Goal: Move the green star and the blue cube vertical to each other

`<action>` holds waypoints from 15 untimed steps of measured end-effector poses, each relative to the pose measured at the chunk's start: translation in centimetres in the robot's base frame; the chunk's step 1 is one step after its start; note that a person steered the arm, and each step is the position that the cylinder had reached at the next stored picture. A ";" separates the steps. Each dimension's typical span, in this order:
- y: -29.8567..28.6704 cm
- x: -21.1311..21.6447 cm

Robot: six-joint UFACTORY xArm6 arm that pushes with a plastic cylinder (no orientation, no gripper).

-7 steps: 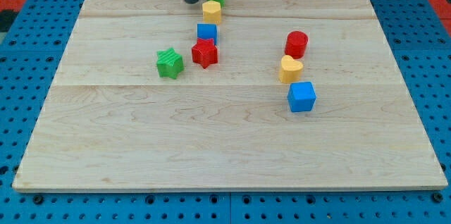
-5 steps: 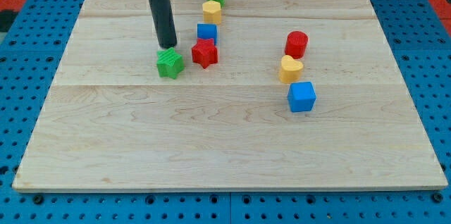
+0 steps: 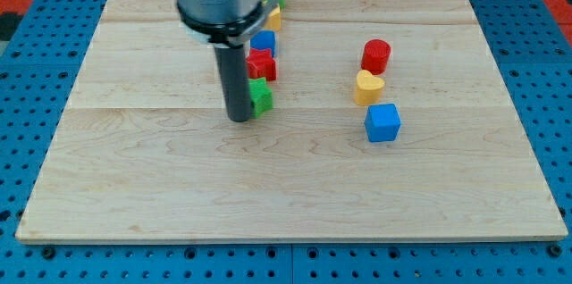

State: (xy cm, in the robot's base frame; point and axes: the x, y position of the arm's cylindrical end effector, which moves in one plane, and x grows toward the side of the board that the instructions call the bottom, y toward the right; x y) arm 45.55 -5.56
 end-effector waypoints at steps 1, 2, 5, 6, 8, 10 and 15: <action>-0.2 5.3; 10.5 10.4; 17.5 2.1; 24.7 0.8; 12.5 0.8; 11.6 -2.9; 7.0 3.4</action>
State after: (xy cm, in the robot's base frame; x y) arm 48.93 1.44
